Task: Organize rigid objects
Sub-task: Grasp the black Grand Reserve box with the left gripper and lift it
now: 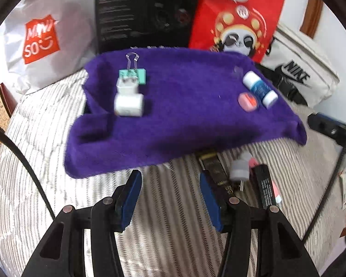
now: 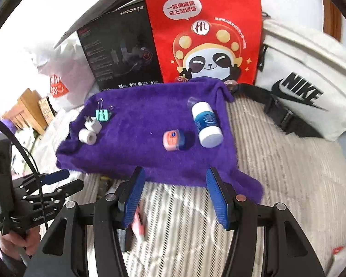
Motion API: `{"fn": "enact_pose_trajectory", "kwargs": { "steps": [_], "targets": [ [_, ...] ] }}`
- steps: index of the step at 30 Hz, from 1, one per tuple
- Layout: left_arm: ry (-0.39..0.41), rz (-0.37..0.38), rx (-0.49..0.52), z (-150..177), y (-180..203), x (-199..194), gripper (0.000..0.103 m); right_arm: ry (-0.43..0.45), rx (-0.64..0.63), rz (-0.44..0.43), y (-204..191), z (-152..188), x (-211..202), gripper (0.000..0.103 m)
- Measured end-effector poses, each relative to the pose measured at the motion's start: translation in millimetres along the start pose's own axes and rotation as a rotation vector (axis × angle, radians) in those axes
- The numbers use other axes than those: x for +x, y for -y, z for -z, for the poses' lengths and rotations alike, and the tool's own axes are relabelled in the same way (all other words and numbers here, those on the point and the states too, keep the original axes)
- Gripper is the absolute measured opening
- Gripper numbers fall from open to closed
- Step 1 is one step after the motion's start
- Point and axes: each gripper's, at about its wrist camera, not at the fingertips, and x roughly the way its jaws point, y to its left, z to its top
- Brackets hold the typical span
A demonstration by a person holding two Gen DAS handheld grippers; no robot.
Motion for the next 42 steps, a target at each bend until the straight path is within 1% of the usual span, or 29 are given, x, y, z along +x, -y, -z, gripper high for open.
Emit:
{"fn": "enact_pose_trajectory", "kwargs": {
  "steps": [4, 9, 12, 13, 17, 19, 20, 24, 26, 28, 29, 30, 34, 37, 39, 42],
  "targets": [
    [-0.014, 0.032, 0.013, 0.1, 10.3, 5.4, 0.05, 0.002, -0.019, 0.042, 8.4, 6.9, -11.8, 0.055],
    [-0.031, 0.031, 0.038, -1.4, 24.8, 13.0, 0.051, 0.006, 0.039, 0.057, 34.5, 17.8, -17.4, 0.056],
    [-0.046, 0.044, 0.046, -2.4, 30.9, 17.0, 0.052, 0.004, 0.068, 0.069, 48.0, 23.9, -17.3, 0.056],
    [-0.06, 0.034, 0.052, -2.9, 34.3, 20.7, 0.052, 0.005, 0.08, 0.071, 53.1, 25.4, -17.9, 0.056],
    [-0.057, -0.03, 0.117, -0.9, 45.8, 23.0, 0.053, 0.018, 0.113, 0.065, 63.5, 27.1, -19.2, 0.056],
    [-0.05, -0.045, 0.13, 3.6, 44.0, 19.9, 0.054, 0.022, 0.12, 0.052, 65.6, 28.1, -19.2, 0.056],
    [-0.049, -0.048, 0.13, 5.7, 41.0, 17.8, 0.056, 0.021, 0.119, 0.046, 66.2, 28.8, -18.4, 0.056],
    [-0.039, -0.054, 0.087, 9.3, 24.8, 13.0, 0.056, 0.016, 0.115, 0.042, 66.5, 29.6, -15.3, 0.056],
    [-0.029, -0.053, 0.097, 8.2, 25.5, 14.1, 0.053, 0.015, 0.119, 0.025, 66.1, 30.0, -13.0, 0.056],
    [-0.018, -0.036, 0.115, 6.8, 29.3, 14.5, 0.041, 0.005, 0.114, 0.013, 64.3, 31.0, -9.7, 0.056],
    [-0.014, -0.029, 0.123, 6.2, 30.9, 14.5, 0.029, 0.0, 0.105, 0.014, 62.5, 31.3, -7.8, 0.056],
    [-0.011, -0.024, 0.131, 6.0, 32.5, 14.4, 0.023, -0.002, 0.097, 0.014, 61.1, 31.7, -6.7, 0.056],
    [-0.01, -0.015, 0.135, 5.8, 31.5, 14.1, 0.024, -0.013, 0.094, 0.007, 60.0, 33.8, -3.2, 0.056],
    [-0.014, -0.026, 0.143, 4.3, 34.3, 15.4, 0.024, -0.017, 0.097, -0.006, 58.9, 34.6, -1.3, 0.056],
    [-0.005, -0.031, 0.153, 5.4, 36.1, 15.4, 0.023, -0.024, 0.092, -0.031, 54.3, 35.2, 0.8, 0.056],
    [-0.004, -0.022, 0.139, 6.3, 31.3, 13.7, 0.023, -0.036, 0.059, -0.048, 42.1, 36.9, 4.0, 0.056]
  ]
}}
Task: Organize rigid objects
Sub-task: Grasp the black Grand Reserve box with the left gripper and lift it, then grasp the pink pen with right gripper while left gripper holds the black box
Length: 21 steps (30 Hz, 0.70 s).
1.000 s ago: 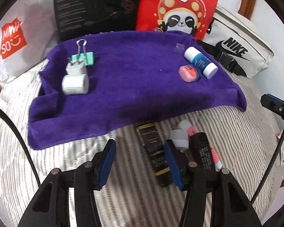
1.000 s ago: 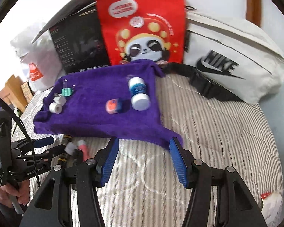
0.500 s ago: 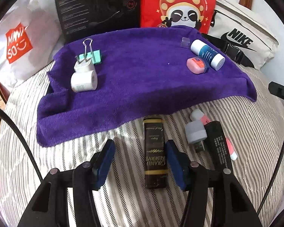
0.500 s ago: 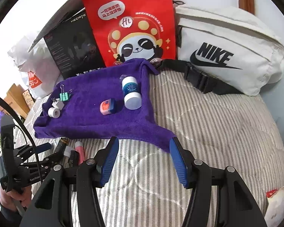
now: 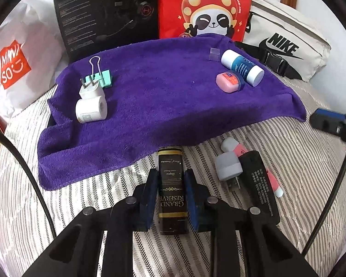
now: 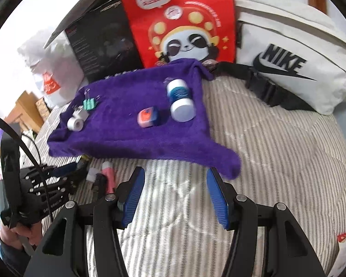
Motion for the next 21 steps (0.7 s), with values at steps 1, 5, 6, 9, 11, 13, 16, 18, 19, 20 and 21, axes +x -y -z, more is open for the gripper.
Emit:
{"fn": "enact_pose_trajectory", "kwargs": {
  "steps": [1, 5, 6, 9, 11, 13, 16, 18, 19, 20, 21],
  "targets": [
    [0.0, -0.006, -0.002, 1.6, -1.6, -1.0, 0.023, -0.005, -0.014, -0.009, -4.7, 1.3, 1.5, 0.056],
    [-0.001, -0.059, -0.017, 9.6, -18.3, -7.3, 0.023, -0.033, -0.07, -0.05, -25.9, 10.1, 10.2, 0.056],
    [-0.003, -0.066, -0.025, 11.2, -23.3, -8.4, 0.023, -0.04, -0.086, -0.052, -30.5, 12.5, 12.8, 0.056],
    [-0.003, -0.079, -0.06, 17.1, -39.4, -11.6, 0.023, -0.066, -0.125, -0.056, -43.0, 19.8, 23.1, 0.055],
    [-0.002, -0.076, -0.079, 20.0, -48.2, -12.6, 0.023, -0.082, -0.144, -0.064, -49.0, 23.6, 29.6, 0.055],
    [-0.002, -0.077, -0.097, 22.5, -54.2, -13.9, 0.023, -0.094, -0.161, -0.065, -54.0, 26.3, 34.3, 0.055],
    [0.004, -0.073, -0.103, 24.7, -56.8, -14.3, 0.023, -0.108, -0.173, -0.069, -57.6, 28.9, 39.1, 0.055],
    [0.007, -0.069, -0.105, 25.6, -57.1, -14.1, 0.023, -0.11, -0.166, -0.087, -58.2, 28.7, 40.2, 0.055],
    [0.007, -0.067, -0.107, 25.4, -57.5, -13.9, 0.023, -0.112, -0.167, -0.09, -59.7, 28.6, 41.3, 0.055],
    [0.007, -0.064, -0.11, 25.3, -58.1, -13.9, 0.023, -0.114, -0.174, -0.089, -62.2, 28.2, 42.9, 0.055],
    [0.007, -0.062, -0.111, 25.1, -58.7, -13.8, 0.023, -0.115, -0.183, -0.087, -66.0, 27.5, 44.6, 0.055]
  ]
}}
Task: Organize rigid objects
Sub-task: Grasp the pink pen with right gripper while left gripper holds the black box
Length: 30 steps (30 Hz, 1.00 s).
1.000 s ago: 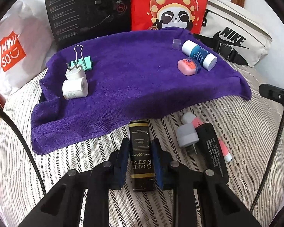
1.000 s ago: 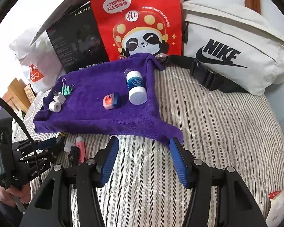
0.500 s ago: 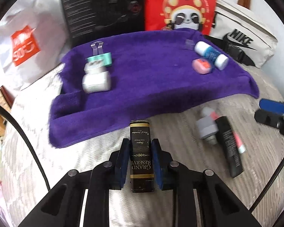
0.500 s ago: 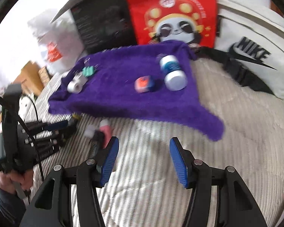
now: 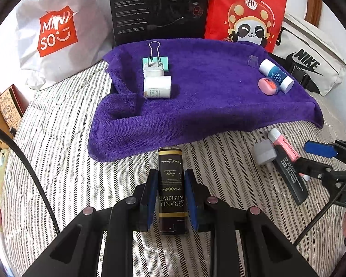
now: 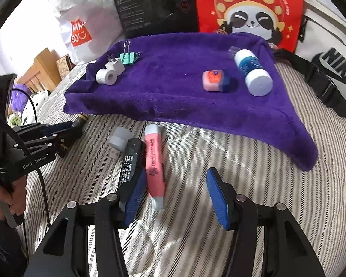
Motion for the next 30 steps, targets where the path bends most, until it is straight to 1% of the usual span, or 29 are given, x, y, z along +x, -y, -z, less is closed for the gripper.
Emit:
{"fn": "enact_pose_trajectory", "kwargs": {
  "steps": [4, 7, 10, 12, 13, 14, 16, 20, 23, 28, 30],
  "targets": [
    [0.004, 0.011, -0.004, -0.2, -1.6, -0.1, 0.023, 0.0, -0.027, 0.011, -8.9, -4.9, 5.6, 0.054],
    [0.008, 0.014, -0.008, 0.9, -2.3, -1.0, 0.023, 0.006, -0.044, 0.022, -14.0, -8.9, 9.8, 0.05],
    [0.013, 0.016, -0.01, 2.6, -3.3, -2.3, 0.023, 0.019, -0.082, 0.043, -21.4, -10.0, 13.0, 0.04],
    [0.015, 0.018, -0.012, 2.7, -3.2, -2.5, 0.023, 0.031, -0.115, 0.08, -25.0, -8.5, 13.7, 0.024],
    [0.017, 0.018, -0.012, 2.8, -3.3, -2.8, 0.023, 0.034, -0.122, 0.082, -24.7, -8.1, 13.3, 0.018],
    [0.018, 0.018, -0.012, 2.8, -3.3, -2.8, 0.023, 0.034, -0.119, 0.07, -22.5, -7.6, 11.9, 0.017],
    [0.022, 0.017, -0.011, 3.3, -2.8, -3.1, 0.023, 0.029, -0.092, 0.066, -14.7, -5.6, 8.0, 0.017],
    [0.038, 0.002, -0.01, 5.6, 0.7, -4.3, 0.024, 0.032, -0.048, 0.122, 3.8, 2.9, 0.0, 0.017],
    [0.051, -0.005, -0.012, 7.3, 2.0, -5.1, 0.024, 0.057, -0.02, 0.1, 11.1, 7.2, -2.0, 0.017],
    [0.076, -0.01, -0.013, 10.1, 1.9, -6.2, 0.024, 0.114, -0.071, 0.15, 2.5, 14.1, -1.8, 0.017],
    [0.084, -0.013, -0.012, 10.7, 2.2, -6.3, 0.024, 0.12, -0.063, 0.139, 4.9, 14.0, -2.4, 0.018]
  ]
}}
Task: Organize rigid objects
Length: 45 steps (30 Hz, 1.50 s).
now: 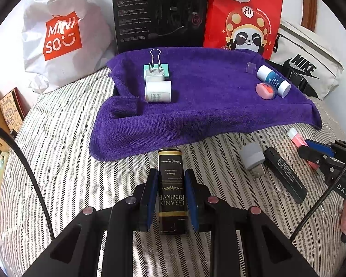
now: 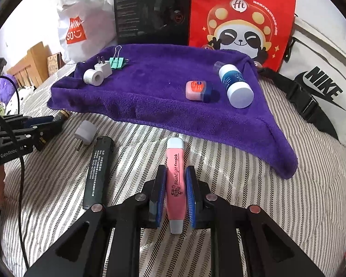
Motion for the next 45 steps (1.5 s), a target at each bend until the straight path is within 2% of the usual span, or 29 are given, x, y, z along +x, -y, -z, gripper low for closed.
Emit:
{"fn": "enact_pose_trajectory", "kwargs": {
  "steps": [8, 17, 25, 35, 45],
  "targets": [
    [0.01, 0.006, -0.006, 0.9, -1.4, -0.4, 0.024, 0.001, 0.027, -0.033, 5.3, -1.3, 0.5, 0.019],
    [0.01, 0.005, -0.006, 0.9, -1.4, -0.2, 0.024, 0.006, 0.079, -0.11, 16.0, -1.1, 0.9, 0.022],
    [0.009, 0.004, -0.005, 1.4, -1.4, -0.2, 0.023, 0.0, 0.011, -0.027, 1.9, -2.1, 1.1, 0.022],
    [0.009, 0.004, -0.003, 1.0, -1.5, -0.2, 0.023, -0.001, -0.002, -0.002, -0.3, -1.5, -0.2, 0.022],
    [0.009, 0.006, -0.006, 1.4, -2.3, -0.2, 0.023, -0.008, 0.019, -0.012, 2.4, -2.7, -0.2, 0.02]
  ]
}}
